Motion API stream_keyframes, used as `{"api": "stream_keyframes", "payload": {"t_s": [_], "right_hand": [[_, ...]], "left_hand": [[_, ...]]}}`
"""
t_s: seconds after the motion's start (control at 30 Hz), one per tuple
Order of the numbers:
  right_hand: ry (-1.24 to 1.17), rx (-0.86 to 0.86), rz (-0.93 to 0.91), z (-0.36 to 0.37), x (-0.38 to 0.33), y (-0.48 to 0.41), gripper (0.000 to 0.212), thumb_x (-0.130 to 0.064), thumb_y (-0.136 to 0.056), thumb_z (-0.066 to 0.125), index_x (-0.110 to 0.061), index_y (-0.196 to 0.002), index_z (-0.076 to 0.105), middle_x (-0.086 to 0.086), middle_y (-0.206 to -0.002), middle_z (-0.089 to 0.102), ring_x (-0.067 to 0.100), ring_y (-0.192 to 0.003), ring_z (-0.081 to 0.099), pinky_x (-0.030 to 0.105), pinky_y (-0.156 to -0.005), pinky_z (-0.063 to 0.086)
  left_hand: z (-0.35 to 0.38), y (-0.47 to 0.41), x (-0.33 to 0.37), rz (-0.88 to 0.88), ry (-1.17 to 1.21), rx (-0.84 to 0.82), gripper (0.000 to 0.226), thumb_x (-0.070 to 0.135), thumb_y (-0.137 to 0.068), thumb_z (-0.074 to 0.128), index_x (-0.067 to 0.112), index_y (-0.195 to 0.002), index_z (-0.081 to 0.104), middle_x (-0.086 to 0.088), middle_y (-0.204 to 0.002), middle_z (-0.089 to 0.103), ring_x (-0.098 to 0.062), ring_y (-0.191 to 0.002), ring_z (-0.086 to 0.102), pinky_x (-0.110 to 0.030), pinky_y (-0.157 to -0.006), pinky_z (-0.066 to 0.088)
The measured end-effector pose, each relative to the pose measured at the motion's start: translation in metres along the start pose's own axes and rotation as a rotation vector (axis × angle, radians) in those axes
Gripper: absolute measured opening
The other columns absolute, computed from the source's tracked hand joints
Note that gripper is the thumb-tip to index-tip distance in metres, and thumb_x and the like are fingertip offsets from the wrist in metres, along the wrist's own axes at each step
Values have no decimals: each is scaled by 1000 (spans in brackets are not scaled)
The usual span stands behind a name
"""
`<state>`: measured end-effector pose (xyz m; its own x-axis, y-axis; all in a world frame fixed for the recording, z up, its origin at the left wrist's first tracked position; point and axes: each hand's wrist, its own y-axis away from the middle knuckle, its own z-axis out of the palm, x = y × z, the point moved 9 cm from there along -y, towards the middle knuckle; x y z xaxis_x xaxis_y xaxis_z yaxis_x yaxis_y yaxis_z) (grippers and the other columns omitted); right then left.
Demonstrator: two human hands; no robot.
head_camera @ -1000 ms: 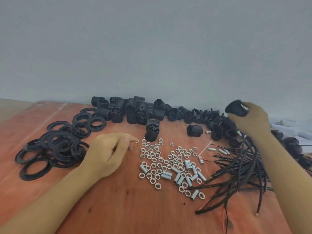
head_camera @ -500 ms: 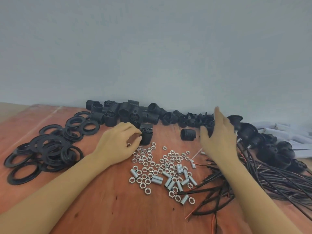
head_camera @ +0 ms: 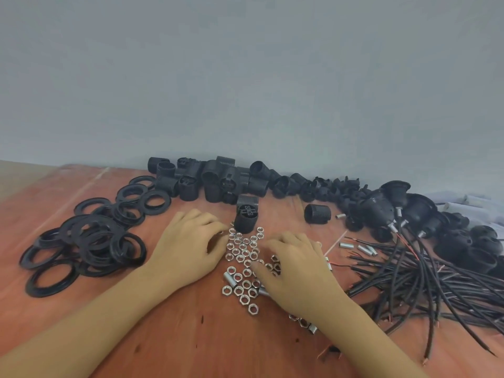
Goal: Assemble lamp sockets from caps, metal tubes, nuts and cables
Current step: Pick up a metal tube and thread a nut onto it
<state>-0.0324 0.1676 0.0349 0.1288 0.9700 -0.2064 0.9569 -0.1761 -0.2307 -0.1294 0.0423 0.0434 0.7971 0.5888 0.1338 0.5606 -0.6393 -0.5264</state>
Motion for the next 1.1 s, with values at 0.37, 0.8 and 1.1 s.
{"api": "stream_keyframes", "payload": {"t_s": [0.37,0.8,1.1], "right_hand": [[-22,68,83,-2,29,5,40,-45,-100,41,-34,-137,52,-16,-133,53,11,-126,40,27,-104,27],[-9,65,237,-4,63,5,35,-38,-100,42,-31,-131,57,-8,-126,57,18,-118,45,33,-98,33],[114,55,356,-25,86,8,37,-63,-88,48,-34,-105,63,-9,-106,58,18,-107,54,37,-94,38]], "left_hand": [[14,-11,30,154,93,-79,58,51,-99,39,23,-149,38,0,-158,30,-18,-141,33,-33,-106,31],[-26,-13,5,-57,378,260,52,27,-80,77,10,-127,63,0,-114,50,-1,-106,47,-6,-98,32],[-47,15,-6,-101,464,285,38,49,-73,73,26,-101,62,15,-98,59,-1,-94,55,-10,-84,41]]}}
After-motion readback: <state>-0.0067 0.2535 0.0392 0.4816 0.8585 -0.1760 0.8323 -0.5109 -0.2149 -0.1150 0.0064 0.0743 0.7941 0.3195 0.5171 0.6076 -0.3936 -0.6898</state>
